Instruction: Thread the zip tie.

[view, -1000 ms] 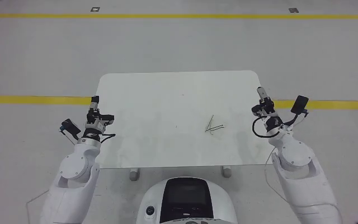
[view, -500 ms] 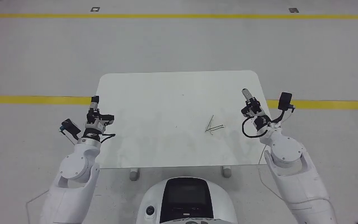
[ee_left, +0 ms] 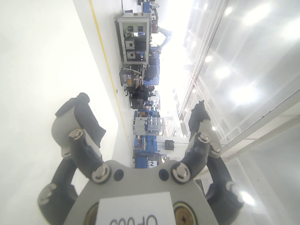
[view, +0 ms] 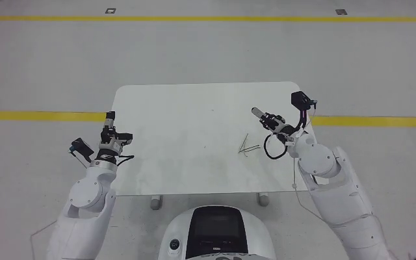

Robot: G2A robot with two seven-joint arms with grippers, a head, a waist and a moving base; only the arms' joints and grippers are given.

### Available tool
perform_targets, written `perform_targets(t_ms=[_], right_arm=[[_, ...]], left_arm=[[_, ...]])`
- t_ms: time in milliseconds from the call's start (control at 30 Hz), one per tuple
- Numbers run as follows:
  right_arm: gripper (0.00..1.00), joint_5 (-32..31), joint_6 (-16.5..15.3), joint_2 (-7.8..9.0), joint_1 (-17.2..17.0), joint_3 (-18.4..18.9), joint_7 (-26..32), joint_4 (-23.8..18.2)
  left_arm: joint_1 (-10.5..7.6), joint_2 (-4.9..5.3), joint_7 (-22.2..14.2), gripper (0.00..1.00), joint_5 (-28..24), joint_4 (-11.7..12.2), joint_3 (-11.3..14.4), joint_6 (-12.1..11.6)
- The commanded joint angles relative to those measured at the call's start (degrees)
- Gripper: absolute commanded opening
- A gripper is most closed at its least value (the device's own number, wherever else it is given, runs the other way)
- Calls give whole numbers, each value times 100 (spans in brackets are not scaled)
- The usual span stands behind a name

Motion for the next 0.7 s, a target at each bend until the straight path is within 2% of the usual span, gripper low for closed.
perform_targets(t_ms=[0, 167, 200, 267, 367, 567, 667], right_arm=[[100, 18, 0, 0, -5, 4, -14, -3], [100, 18, 0, 0, -5, 4, -14, -3], [100, -139, 0, 8, 11, -38, 40, -11], [100, -794, 0, 32, 185, -247, 491, -3], [100, -1423, 0, 15, 541, -434, 1253, 117], [100, -2100, 0, -159, 1061, -799, 2683, 303], [100, -2100, 0, -159, 1061, -799, 2683, 303]], left_arm=[[0, 0, 0, 100, 0, 0, 0, 0], [0, 0, 0, 100, 0, 0, 0, 0], [0, 0, 0, 100, 0, 0, 0, 0], [0, 0, 0, 100, 0, 0, 0, 0], [0, 0, 0, 100, 0, 0, 0, 0], [0, 0, 0, 100, 0, 0, 0, 0], [0, 0, 0, 100, 0, 0, 0, 0]])
